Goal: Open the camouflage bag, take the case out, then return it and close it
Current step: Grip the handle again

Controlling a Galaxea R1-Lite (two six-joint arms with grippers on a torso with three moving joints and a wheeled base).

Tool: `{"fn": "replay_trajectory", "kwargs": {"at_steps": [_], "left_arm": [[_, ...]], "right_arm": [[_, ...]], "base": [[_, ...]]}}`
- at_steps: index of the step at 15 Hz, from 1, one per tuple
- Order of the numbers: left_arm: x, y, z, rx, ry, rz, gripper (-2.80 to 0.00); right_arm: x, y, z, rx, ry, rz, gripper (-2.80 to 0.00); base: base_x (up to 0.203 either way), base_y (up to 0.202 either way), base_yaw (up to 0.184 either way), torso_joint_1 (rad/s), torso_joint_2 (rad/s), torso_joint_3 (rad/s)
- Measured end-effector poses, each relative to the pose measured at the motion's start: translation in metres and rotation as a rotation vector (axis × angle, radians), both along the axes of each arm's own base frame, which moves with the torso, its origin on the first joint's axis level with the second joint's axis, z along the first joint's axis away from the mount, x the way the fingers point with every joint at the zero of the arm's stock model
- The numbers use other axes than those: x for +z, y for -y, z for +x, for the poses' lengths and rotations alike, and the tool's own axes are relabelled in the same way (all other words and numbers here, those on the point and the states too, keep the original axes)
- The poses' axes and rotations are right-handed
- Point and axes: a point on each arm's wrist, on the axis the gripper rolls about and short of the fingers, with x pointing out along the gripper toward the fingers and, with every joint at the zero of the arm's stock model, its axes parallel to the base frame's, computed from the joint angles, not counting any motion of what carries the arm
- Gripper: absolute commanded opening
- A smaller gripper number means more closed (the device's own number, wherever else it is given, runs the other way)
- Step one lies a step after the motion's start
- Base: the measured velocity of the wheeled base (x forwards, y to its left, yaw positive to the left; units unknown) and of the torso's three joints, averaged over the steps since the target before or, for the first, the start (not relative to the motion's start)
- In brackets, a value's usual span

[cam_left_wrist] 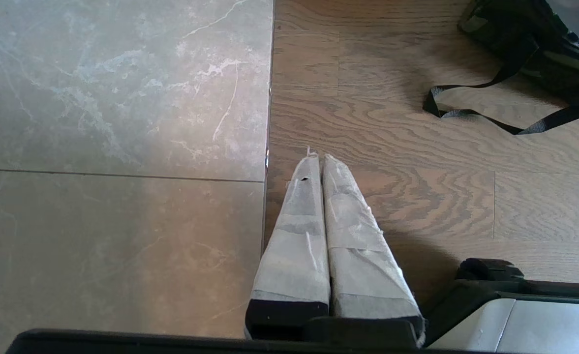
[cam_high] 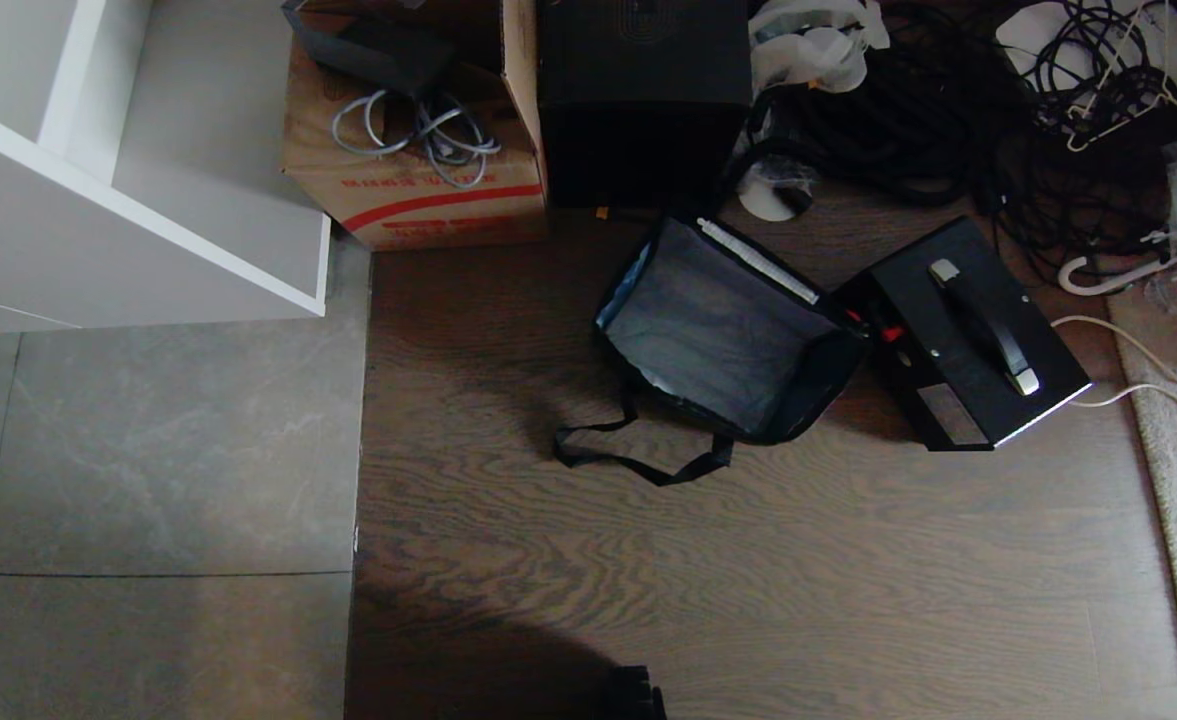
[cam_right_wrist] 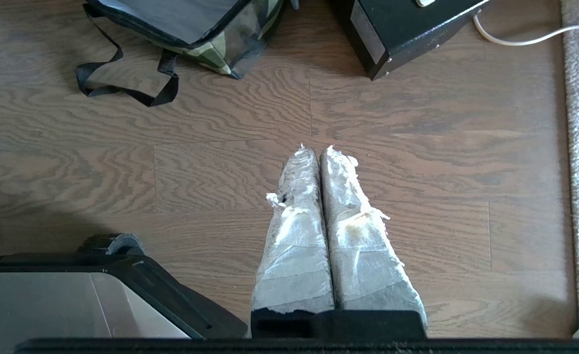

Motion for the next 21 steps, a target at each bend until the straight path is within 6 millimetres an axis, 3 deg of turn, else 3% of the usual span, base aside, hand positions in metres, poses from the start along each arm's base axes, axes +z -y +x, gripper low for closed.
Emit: {"fn": "replay_trajectory", "kwargs": {"at_steps": [21], "left_arm": [[0.0001, 0.0000, 0.0000, 0.001, 0.001, 0.001, -2.80]], "right_arm": [[0.0001, 0.0000, 0.0000, -0.001, 0.001, 0.019, -2.80]], "base": [[0.000, 0.000, 0.000, 0.000, 0.00, 0.000]]}}
